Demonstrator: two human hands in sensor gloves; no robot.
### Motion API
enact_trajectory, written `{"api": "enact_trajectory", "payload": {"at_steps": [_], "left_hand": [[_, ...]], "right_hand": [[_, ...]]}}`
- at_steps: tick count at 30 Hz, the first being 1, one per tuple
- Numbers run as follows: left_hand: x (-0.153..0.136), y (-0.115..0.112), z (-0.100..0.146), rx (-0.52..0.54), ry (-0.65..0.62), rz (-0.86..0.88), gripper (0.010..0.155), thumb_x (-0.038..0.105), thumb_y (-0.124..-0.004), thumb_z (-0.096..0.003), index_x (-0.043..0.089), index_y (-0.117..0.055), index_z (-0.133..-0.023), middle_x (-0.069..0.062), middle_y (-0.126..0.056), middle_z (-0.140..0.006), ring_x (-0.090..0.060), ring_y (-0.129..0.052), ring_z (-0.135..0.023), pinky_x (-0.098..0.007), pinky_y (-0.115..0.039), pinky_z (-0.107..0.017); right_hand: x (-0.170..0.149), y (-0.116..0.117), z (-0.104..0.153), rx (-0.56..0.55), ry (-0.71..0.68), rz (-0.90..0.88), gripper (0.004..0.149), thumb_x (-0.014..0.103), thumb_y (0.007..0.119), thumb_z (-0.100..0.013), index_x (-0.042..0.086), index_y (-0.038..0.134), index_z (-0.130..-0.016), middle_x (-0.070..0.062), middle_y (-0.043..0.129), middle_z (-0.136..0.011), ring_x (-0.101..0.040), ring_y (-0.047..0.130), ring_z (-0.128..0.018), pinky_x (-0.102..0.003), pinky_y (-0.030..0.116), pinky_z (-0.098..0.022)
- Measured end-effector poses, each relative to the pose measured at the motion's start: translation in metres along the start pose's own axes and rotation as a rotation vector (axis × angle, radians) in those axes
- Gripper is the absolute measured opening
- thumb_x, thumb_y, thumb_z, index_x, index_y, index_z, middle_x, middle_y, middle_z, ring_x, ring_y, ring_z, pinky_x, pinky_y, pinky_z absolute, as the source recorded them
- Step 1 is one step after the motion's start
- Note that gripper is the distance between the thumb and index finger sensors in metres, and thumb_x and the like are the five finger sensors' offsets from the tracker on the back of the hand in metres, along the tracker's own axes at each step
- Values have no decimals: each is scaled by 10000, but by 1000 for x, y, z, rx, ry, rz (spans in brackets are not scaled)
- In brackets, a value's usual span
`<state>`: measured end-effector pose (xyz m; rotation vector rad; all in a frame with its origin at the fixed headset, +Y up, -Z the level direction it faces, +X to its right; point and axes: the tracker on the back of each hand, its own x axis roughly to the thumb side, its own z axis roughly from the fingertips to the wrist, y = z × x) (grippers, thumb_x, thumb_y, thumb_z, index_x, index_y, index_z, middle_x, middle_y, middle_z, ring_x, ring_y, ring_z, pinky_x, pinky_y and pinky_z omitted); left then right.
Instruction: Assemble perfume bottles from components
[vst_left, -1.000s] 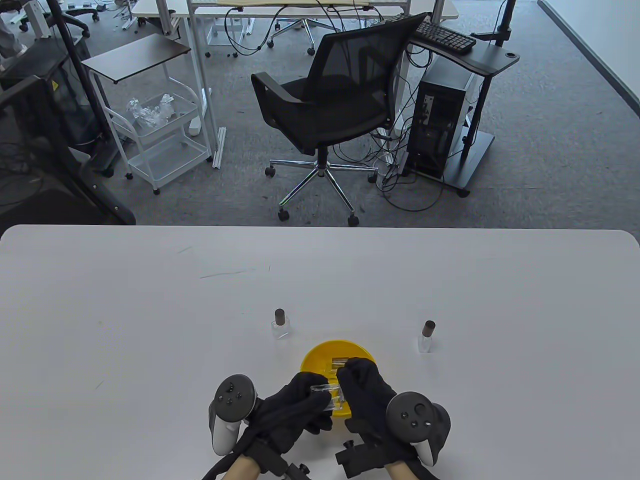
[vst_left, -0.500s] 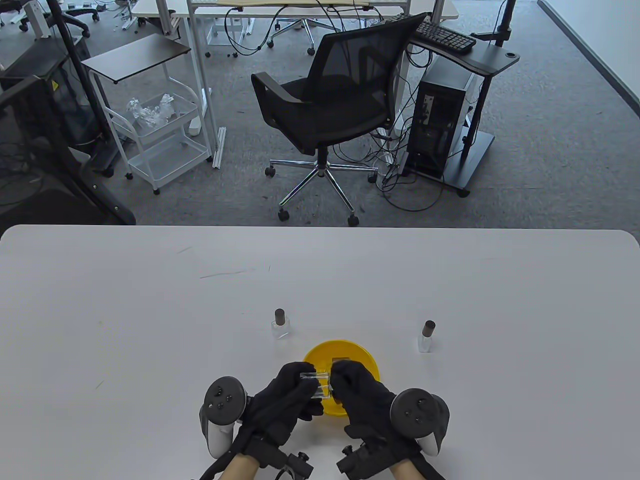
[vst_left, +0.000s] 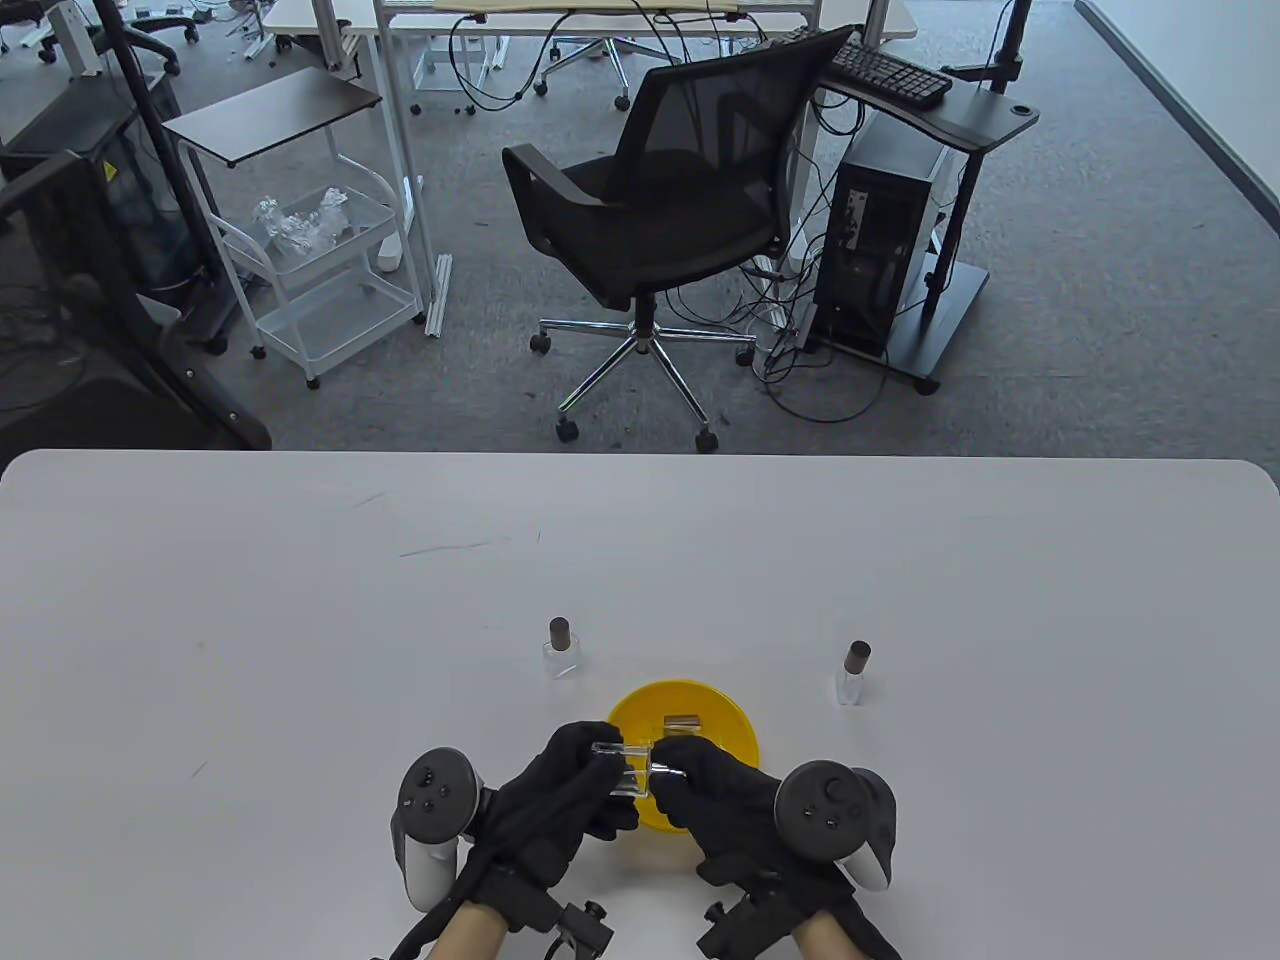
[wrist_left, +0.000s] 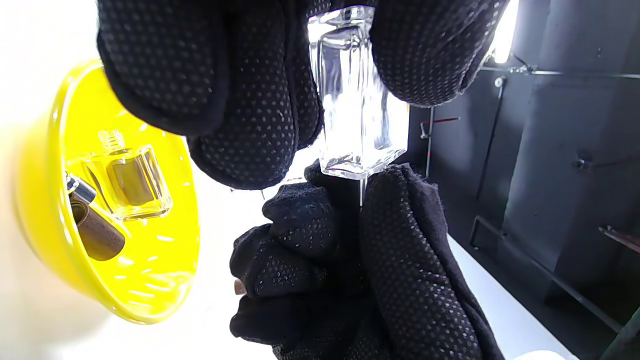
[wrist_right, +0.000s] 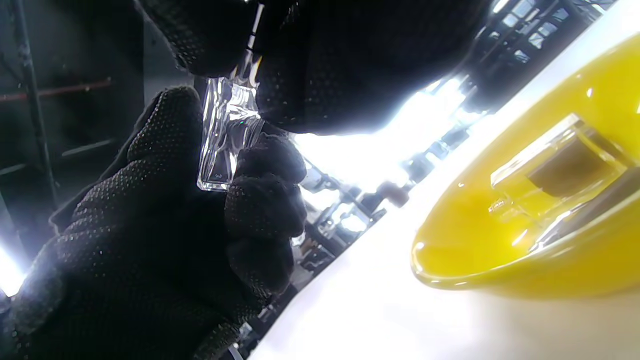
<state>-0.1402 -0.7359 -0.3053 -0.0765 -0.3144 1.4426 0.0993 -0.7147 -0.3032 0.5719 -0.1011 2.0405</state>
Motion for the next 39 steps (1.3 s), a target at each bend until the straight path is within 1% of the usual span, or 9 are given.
{"api": "enact_trajectory", "payload": {"at_steps": [4,8,12,16,20,24,28,32,39], "left_hand": [[3,-1,1,7,-12,-15,547,493,-746,-523,184,-722,-974,-58,-926,-747,-248,-1044,-497,-356,-895,-381],[5,-2,2,11,-20,-43,546,495,-746,-522,188,-720,-973,-55,-925,-748,-251,-1043,-500,-357,-895,-383],[5,-1,2,40,-18,-38,541,494,-752,-524,191,-717,-971,-59,-922,-753,-268,-1039,-505,-365,-891,-386],[9,7,3,86,-29,-84,539,494,-752,-524,196,-715,-972,-57,-919,-757,-265,-1038,-509,-367,-889,-391],[8,13,3,114,-10,-115,538,488,-758,-524,195,-714,-974,-70,-914,-764,-273,-1031,-519,-376,-881,-399],[5,20,3,143,-3,-125,539,487,-755,-524,197,-711,-976,-71,-911,-768,-275,-1030,-523,-376,-881,-401],[3,30,3,185,6,-99,539,490,-752,-527,199,-706,-979,-69,-909,-771,-271,-1030,-527,-374,-881,-403],[-1,36,3,207,30,-62,538,490,-750,-530,203,-702,-981,-69,-906,-775,-271,-1028,-531,-374,-879,-407],[-2,38,3,212,35,-82,537,490,-748,-530,203,-700,-982,-68,-904,-777,-274,-1027,-532,-374,-880,-408]], "right_hand": [[-5,2,1,-34,76,-138,460,342,690,-623,-3,724,-925,-73,939,-629,-286,943,-457,-315,822,-304],[-11,1,1,-20,108,-196,458,358,689,-627,8,735,-919,-61,946,-624,-284,948,-457,-313,827,-304],[-13,4,2,-43,120,-196,459,389,667,-651,51,685,-959,-95,915,-743,-339,920,-555,-349,821,-378],[-13,4,4,-130,117,-93,483,420,600,-662,61,666,-979,-130,886,-810,-390,888,-611,-388,807,-417],[-11,3,3,-131,95,111,445,399,652,-646,100,707,-971,-140,882,-857,-428,859,-672,-425,790,-460],[-12,7,2,-107,87,217,447,383,670,-640,105,717,-986,-171,854,-911,-459,814,-736,-454,767,-500],[-16,15,-1,6,111,419,456,364,692,-633,97,719,-1002,-192,827,-952,-489,768,-784,-487,736,-538],[-20,25,-4,122,112,603,493,407,706,-624,99,724,-1009,-198,816,-986,-500,729,-832,-508,708,-575],[-23,40,-8,306,152,738,667,539,676,-601,85,638,-1089,-237,693,-1097,-542,464,-977,-590,498,-698]]}}
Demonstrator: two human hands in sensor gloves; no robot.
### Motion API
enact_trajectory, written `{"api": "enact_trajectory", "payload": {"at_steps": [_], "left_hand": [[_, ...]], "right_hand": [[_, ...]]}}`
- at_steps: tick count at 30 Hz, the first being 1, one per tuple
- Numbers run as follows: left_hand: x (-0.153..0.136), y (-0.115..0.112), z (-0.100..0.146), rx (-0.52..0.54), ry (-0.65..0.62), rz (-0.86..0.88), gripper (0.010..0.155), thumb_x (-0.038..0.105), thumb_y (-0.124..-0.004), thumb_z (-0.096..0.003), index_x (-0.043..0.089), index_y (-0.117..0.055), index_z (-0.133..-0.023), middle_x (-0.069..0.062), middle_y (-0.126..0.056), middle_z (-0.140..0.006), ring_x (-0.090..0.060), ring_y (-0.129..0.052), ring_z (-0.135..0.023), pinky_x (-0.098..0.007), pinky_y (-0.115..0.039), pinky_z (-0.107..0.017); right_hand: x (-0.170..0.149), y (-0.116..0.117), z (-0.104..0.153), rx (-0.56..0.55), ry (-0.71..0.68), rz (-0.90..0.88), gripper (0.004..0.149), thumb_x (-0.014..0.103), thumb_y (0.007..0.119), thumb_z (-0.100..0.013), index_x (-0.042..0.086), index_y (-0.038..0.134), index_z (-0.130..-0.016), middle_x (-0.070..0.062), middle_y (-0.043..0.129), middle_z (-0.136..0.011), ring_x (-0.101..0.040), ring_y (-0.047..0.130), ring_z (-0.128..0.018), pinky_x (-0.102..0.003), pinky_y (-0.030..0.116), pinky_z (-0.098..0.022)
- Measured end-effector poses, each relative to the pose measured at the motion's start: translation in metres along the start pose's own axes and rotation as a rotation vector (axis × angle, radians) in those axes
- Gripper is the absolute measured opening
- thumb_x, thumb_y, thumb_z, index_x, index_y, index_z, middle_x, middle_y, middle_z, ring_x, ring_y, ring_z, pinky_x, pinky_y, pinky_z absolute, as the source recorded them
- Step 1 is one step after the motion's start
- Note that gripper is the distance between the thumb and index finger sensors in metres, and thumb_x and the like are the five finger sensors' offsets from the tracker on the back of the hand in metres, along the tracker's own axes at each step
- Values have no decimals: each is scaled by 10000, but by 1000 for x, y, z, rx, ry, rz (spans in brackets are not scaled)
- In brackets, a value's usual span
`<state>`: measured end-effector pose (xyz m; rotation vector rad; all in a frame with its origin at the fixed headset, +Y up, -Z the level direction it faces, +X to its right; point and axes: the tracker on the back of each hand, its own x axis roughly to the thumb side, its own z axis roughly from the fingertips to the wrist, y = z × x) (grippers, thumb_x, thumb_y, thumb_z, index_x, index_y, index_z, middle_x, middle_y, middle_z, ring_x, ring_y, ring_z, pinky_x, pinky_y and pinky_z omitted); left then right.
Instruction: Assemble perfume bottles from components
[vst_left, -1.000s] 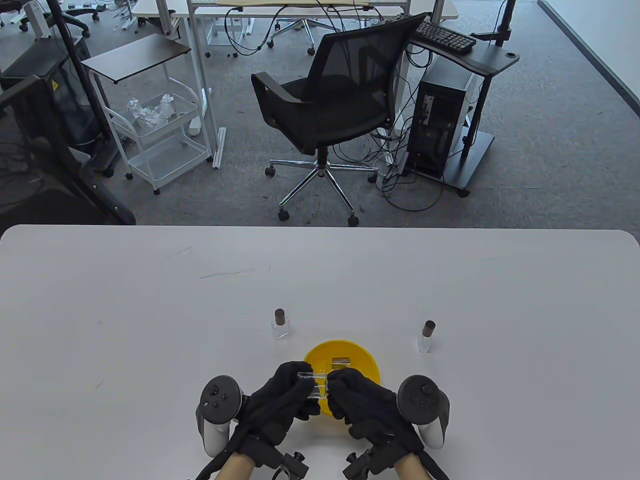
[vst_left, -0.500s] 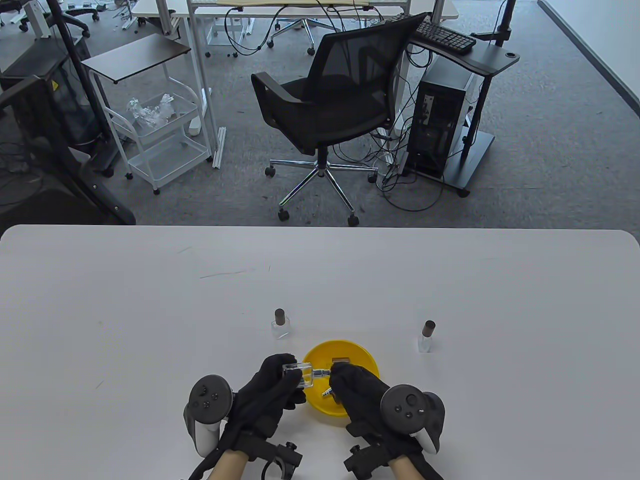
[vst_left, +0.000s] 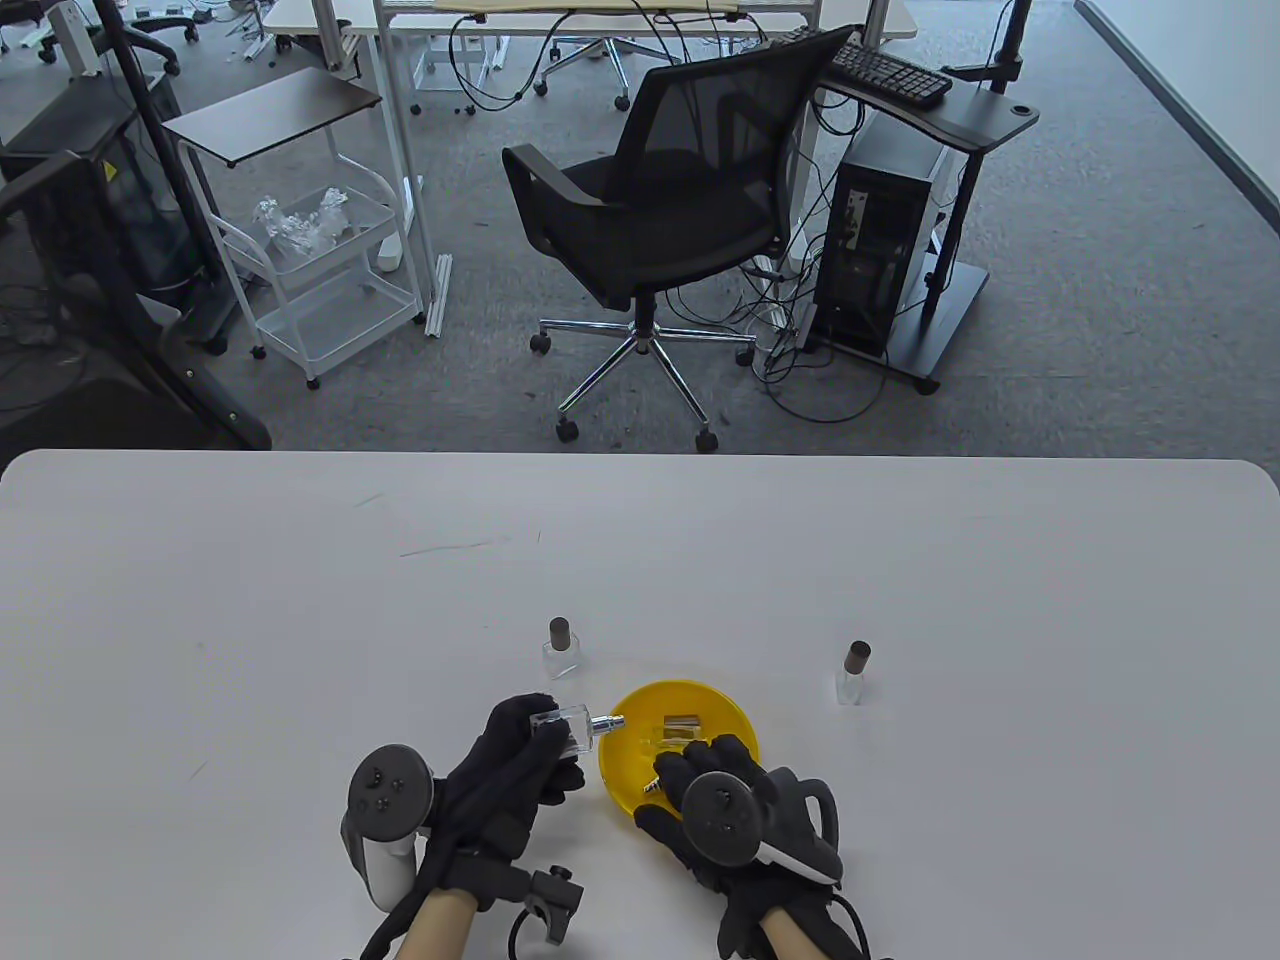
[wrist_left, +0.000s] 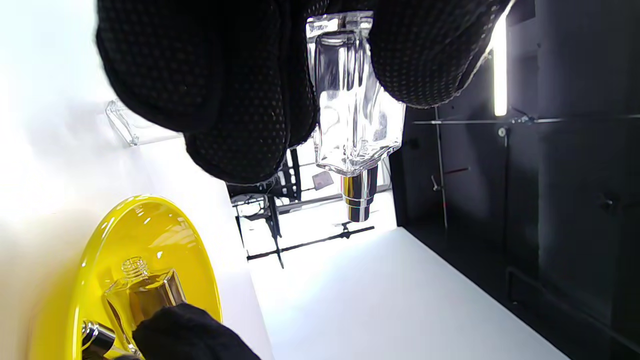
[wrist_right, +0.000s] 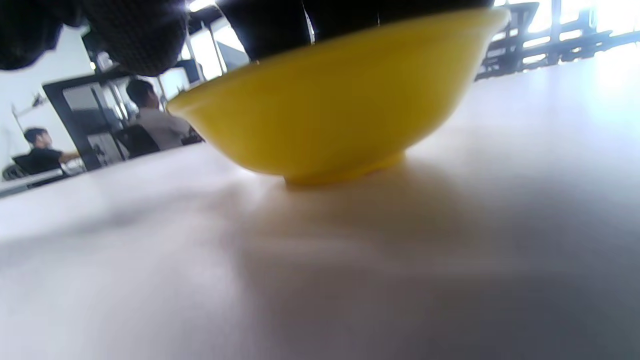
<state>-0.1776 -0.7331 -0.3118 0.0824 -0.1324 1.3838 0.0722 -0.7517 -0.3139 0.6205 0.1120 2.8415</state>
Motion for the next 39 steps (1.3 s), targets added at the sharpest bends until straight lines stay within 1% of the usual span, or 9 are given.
{"api": "enact_trajectory", "payload": {"at_steps": [3,8,16,25,29,33,35,39], "left_hand": [[0,0,0,-3,-4,-6,536,489,-747,-531,203,-699,-982,-68,-903,-779,-274,-1026,-535,-374,-879,-409],[-1,0,0,-5,-5,-1,536,489,-746,-533,202,-696,-983,-68,-902,-780,-275,-1025,-537,-377,-879,-410],[-1,-1,0,-9,-3,-8,536,488,-748,-531,203,-696,-982,-69,-901,-780,-278,-1025,-538,-376,-879,-409],[-1,-2,0,-15,2,-13,537,489,-748,-532,203,-695,-983,-69,-901,-781,-276,-1025,-537,-376,-879,-410],[-2,-2,0,-17,3,-18,536,489,-749,-531,203,-696,-981,-70,-902,-779,-274,-1026,-536,-377,-879,-408],[-2,-3,0,-20,5,-22,537,490,-749,-531,203,-696,-982,-69,-901,-780,-277,-1025,-538,-376,-879,-409],[-2,-3,0,-25,7,-23,536,490,-750,-531,204,-696,-982,-70,-901,-780,-276,-1025,-536,-377,-879,-409],[-2,-5,0,-40,7,-6,538,490,-751,-530,201,-699,-981,-71,-905,-776,-274,-1029,-530,-376,-881,-405]], "right_hand": [[3,3,-2,25,-3,72,688,560,672,-592,88,638,-1092,-236,689,-1102,-534,428,-995,-598,462,-709],[4,5,-3,44,-7,61,676,552,661,-591,85,660,-1080,-236,729,-1074,-525,434,-1001,-610,442,-711],[6,5,-2,24,-32,55,634,524,671,-592,92,680,-1056,-199,806,-1003,-509,527,-977,-600,500,-693],[4,0,-1,-3,-69,-29,558,429,735,-589,120,663,-1048,-156,834,-962,-484,593,-956,-580,555,-677],[3,-1,1,-3,-96,-76,541,372,768,-582,124,649,-1047,-144,839,-949,-475,605,-954,-578,568,-673],[4,-1,0,-11,-104,-87,528,334,781,-576,124,649,-1042,-133,846,-932,-467,622,-947,-581,574,-671],[4,-1,1,-22,-108,-81,525,328,782,-574,120,655,-1039,-132,850,-924,-463,631,-943,-580,580,-668],[2,-8,5,-84,-114,-117,525,324,781,-572,104,656,-1032,-126,856,-902,-462,653,-926,-580,598,-655]]}}
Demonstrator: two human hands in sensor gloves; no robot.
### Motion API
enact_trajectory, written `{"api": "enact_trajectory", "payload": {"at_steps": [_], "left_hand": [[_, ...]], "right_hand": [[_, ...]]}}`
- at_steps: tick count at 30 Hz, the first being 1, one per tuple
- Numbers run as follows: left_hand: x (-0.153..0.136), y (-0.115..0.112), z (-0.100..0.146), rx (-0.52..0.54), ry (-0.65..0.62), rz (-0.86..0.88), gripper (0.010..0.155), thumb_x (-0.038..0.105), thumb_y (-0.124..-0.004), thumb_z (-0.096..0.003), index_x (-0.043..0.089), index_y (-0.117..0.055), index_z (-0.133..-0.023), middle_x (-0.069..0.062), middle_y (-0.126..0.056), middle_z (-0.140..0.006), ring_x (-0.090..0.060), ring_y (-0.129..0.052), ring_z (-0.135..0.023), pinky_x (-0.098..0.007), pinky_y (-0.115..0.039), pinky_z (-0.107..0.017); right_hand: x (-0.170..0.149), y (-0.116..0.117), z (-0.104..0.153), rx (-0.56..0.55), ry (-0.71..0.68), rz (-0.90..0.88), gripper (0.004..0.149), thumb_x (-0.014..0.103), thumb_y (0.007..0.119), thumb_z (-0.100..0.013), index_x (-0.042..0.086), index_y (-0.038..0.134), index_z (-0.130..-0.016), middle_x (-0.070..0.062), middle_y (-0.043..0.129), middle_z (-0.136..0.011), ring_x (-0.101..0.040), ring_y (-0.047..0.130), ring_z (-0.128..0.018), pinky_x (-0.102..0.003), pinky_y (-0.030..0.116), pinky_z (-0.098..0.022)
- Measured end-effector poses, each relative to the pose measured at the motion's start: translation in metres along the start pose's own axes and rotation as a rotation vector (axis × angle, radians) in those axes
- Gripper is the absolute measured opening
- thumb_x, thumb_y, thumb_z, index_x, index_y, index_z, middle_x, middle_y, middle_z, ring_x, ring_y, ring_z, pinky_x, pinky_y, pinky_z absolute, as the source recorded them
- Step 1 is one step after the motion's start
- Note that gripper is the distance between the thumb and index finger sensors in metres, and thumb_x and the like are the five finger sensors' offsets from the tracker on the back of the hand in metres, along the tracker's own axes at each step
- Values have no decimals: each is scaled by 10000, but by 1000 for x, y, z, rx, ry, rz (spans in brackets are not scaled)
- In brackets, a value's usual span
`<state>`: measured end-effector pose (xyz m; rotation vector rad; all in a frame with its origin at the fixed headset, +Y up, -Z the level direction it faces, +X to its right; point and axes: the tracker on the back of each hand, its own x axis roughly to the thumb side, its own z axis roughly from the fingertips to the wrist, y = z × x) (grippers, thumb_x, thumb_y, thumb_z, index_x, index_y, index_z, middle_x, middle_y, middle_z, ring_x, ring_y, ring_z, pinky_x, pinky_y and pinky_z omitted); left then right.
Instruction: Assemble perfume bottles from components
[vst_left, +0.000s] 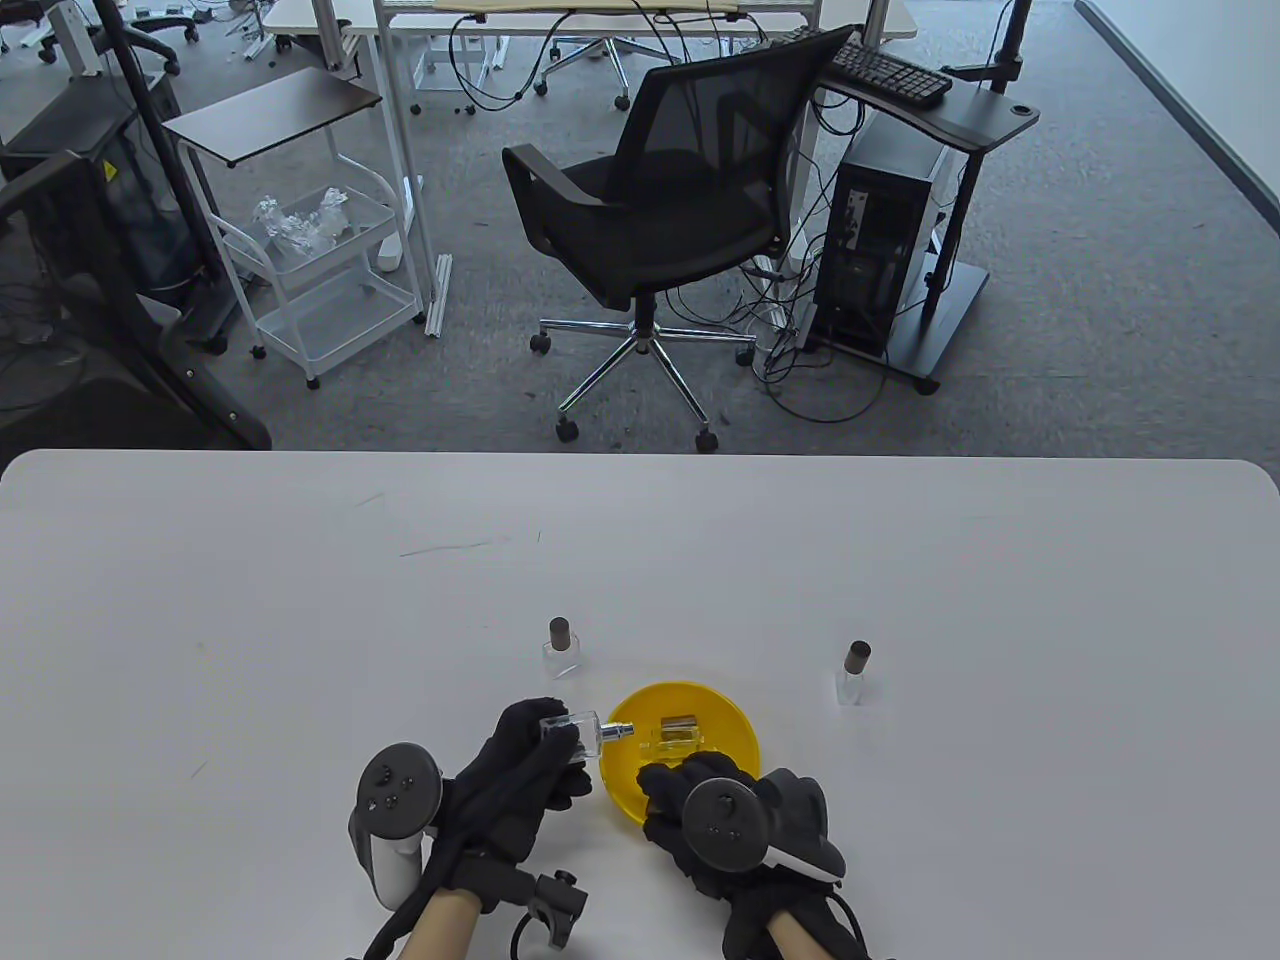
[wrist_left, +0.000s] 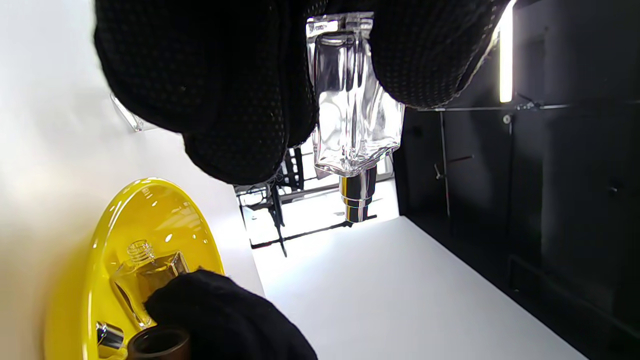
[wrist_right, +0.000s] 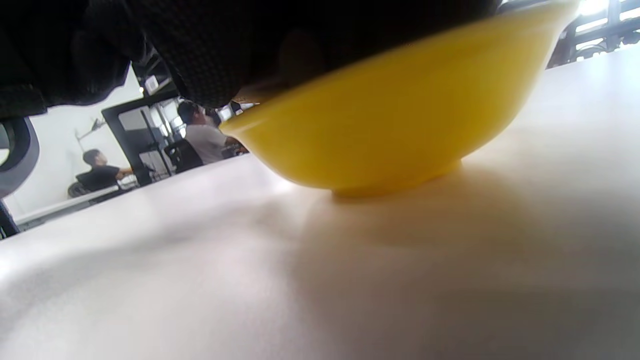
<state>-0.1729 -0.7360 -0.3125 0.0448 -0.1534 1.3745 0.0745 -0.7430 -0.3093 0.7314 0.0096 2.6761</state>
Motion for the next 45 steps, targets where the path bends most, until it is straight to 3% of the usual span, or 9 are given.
{"api": "enact_trajectory", "payload": {"at_steps": [6,12,17,22,27,32,37,42,45], "left_hand": [[-2,-5,0,-32,16,5,536,491,-749,-531,202,-700,-979,-71,-905,-776,-273,-1029,-532,-375,-882,-404],[-1,-12,1,-63,14,-1,537,489,-751,-529,200,-703,-979,-74,-908,-773,-275,-1032,-528,-377,-883,-402],[0,-17,1,-94,10,-2,535,488,-752,-529,203,-703,-980,-67,-912,-775,-280,-1032,-530,-377,-884,-401],[1,-22,2,-114,-1,13,536,484,-754,-529,203,-701,-982,-78,-915,-781,-279,-1036,-529,-379,-886,-399],[3,-31,4,-168,-9,-3,540,483,-743,-534,202,-682,-991,-68,-911,-804,-257,-1039,-536,-373,-889,-402],[3,-33,4,-191,-3,13,545,463,-747,-537,189,-672,-1002,-77,-911,-826,-279,-1040,-540,-381,-889,-402],[4,-42,4,-275,-1,-13,545,458,-752,-544,193,-676,-1015,-81,-910,-871,-287,-1036,-594,-396,-886,-429],[8,-53,7,-338,-11,-17,575,466,-743,-549,165,-674,-1035,-115,-902,-899,-328,-1009,-653,-425,-869,-464],[9,-54,8,-339,-16,-41,580,471,-741,-549,171,-670,-1040,-115,-893,-906,-331,-996,-677,-429,-861,-482]], "right_hand": [[-5,-18,6,-129,27,-107,511,230,733,-579,133,586,-1059,-154,752,-972,-523,766,-856,-585,725,-566],[-10,-31,12,-204,19,-184,512,153,730,-575,157,568,-1061,-187,664,-1023,-374,904,-730,-396,830,-455],[-10,-36,15,-264,-5,-269,502,117,725,-574,162,591,-1056,-188,632,-1039,-376,863,-761,-396,811,-499],[-2,-39,17,-293,-37,-220,490,113,720,-576,177,611,-1049,-189,615,-1054,-374,837,-788,-402,793,-531],[16,-39,18,-323,-89,-156,496,134,730,-588,146,587,-1062,-272,570,-1065,-394,806,-816,-404,774,-570],[22,-35,18,-289,-109,-87,671,293,790,-578,62,451,-1109,-321,471,-1094,-471,707,-876,-454,711,-632],[25,-27,15,-200,-95,-63,969,482,795,-557,-32,197,-1120,-410,152,-1102,-598,410,-964,-575,524,-704],[27,-22,16,-207,-23,84,1057,628,686,-553,-56,92,-1100,-466,53,-1068,-645,311,-961,-616,481,-703],[27,-21,16,-244,-12,102,1059,648,679,-545,-40,101,-1104,-469,104,-1077,-645,353,-955,-615,504,-692]]}}
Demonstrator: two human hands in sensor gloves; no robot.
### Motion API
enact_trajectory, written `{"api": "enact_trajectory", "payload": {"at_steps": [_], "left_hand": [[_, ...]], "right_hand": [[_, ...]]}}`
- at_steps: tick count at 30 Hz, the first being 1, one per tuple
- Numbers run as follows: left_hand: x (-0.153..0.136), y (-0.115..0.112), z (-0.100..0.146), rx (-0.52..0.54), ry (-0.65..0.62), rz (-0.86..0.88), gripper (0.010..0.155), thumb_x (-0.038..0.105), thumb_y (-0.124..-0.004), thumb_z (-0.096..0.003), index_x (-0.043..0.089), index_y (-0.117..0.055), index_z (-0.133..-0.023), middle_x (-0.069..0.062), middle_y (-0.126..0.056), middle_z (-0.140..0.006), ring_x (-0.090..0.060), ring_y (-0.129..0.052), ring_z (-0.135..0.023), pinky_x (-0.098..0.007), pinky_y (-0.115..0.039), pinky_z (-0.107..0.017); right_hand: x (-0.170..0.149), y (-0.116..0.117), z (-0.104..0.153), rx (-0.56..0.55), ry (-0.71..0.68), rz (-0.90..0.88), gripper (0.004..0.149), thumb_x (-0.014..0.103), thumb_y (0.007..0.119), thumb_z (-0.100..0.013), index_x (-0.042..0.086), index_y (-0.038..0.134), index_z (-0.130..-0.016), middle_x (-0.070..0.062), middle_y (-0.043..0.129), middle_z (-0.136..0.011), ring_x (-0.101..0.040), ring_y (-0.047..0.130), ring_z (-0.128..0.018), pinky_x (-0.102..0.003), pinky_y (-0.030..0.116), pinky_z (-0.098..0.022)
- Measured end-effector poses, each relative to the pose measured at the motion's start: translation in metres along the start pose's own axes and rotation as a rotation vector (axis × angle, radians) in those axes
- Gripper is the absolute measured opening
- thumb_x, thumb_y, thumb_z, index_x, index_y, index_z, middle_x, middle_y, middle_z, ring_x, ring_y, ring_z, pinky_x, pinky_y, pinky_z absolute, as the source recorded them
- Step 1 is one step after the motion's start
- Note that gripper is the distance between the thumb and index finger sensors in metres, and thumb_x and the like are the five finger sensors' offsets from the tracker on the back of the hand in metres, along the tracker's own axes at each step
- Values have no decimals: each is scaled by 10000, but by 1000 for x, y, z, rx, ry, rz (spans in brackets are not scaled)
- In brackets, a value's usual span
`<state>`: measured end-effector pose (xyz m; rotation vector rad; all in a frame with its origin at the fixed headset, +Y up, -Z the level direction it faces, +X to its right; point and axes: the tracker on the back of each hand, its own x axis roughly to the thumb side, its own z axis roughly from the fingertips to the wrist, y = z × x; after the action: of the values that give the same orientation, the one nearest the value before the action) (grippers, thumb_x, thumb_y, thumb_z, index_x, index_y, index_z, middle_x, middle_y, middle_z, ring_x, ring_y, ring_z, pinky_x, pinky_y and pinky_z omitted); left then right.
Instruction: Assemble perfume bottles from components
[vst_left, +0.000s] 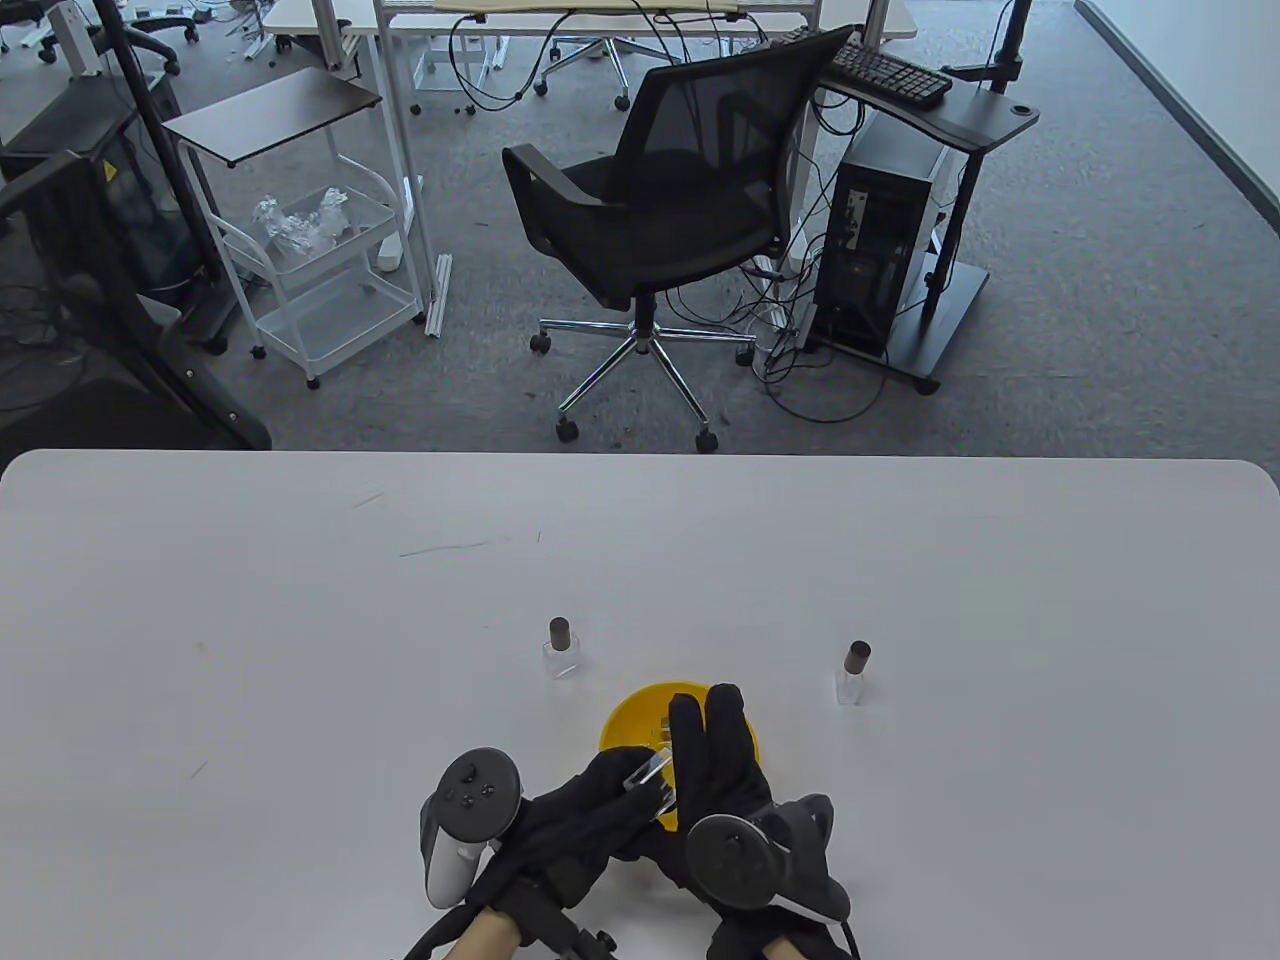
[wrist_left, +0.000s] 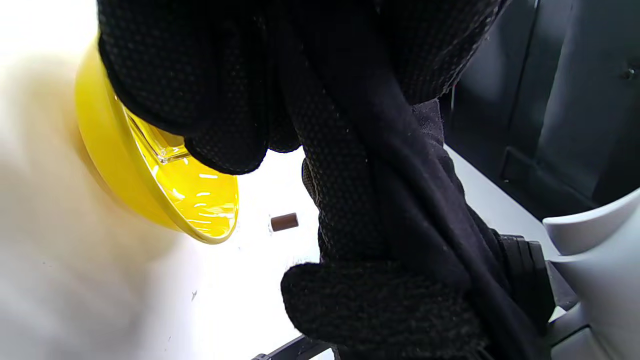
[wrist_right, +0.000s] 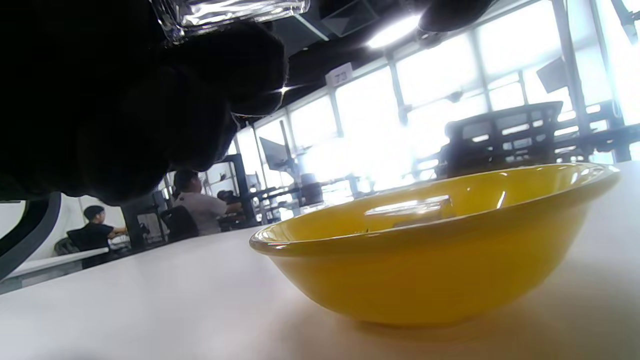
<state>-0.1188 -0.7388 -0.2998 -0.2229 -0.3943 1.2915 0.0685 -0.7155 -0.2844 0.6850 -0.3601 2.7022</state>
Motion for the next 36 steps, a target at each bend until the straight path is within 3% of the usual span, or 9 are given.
{"api": "enact_trajectory", "payload": {"at_steps": [6,8,19,25,31,33,36], "left_hand": [[-2,0,0,-13,18,-4,579,473,-748,-546,170,-694,-1036,-145,-858,-936,-351,-970,-708,-445,-844,-504],[-3,-1,-1,-18,22,-14,580,472,-749,-545,155,-704,-1029,-154,-866,-925,-347,-975,-701,-445,-845,-500],[-6,-6,-2,-40,40,-23,563,446,-725,-560,153,-692,-1039,-154,-858,-941,-365,-971,-700,-454,-841,-499],[-4,-5,-2,-24,29,-26,561,441,-729,-558,151,-698,-1037,-152,-866,-926,-356,-971,-698,-452,-840,-497],[-6,2,-2,-1,45,-86,557,389,-698,-557,112,-693,-1040,-186,-863,-900,-354,-972,-684,-452,-839,-494],[-6,5,-3,-9,40,-82,553,377,-692,-557,123,-683,-1048,-188,-849,-914,-359,-961,-699,-455,-832,-505],[-5,7,-2,2,36,-119,550,372,-690,-556,141,-671,-1055,-180,-837,-928,-352,-954,-714,-453,-828,-517]], "right_hand": [[0,1,0,-3,8,-1,1019,614,709,-563,-36,151,-1117,-438,265,-1086,-627,494,-902,-612,558,-649],[-1,0,0,5,6,-6,966,608,723,-564,-11,251,-1135,-431,318,-1091,-624,544,-883,-605,587,-634],[1,1,0,29,-16,18,815,506,732,-594,21,337,-1116,-411,274,-1089,-630,531,-826,-612,542,-617],[-1,0,1,-26,-24,70,882,577,732,-574,7,332,-1116,-355,325,-1078,-575,582,-829,-573,589,-617],[-12,0,-1,77,-54,-91,941,604,737,-528,37,287,-1129,-375,95,-1105,-618,329,-982,-634,509,-687],[-16,-3,-2,62,-42,-133,881,567,744,-540,61,323,-1126,-386,155,-1118,-603,416,-983,-620,557,-678],[-24,-8,-1,-20,-16,-236,692,437,779,-561,101,482,-1087,-281,529,-1106,-472,753,-877,-495,750,-577]]}}
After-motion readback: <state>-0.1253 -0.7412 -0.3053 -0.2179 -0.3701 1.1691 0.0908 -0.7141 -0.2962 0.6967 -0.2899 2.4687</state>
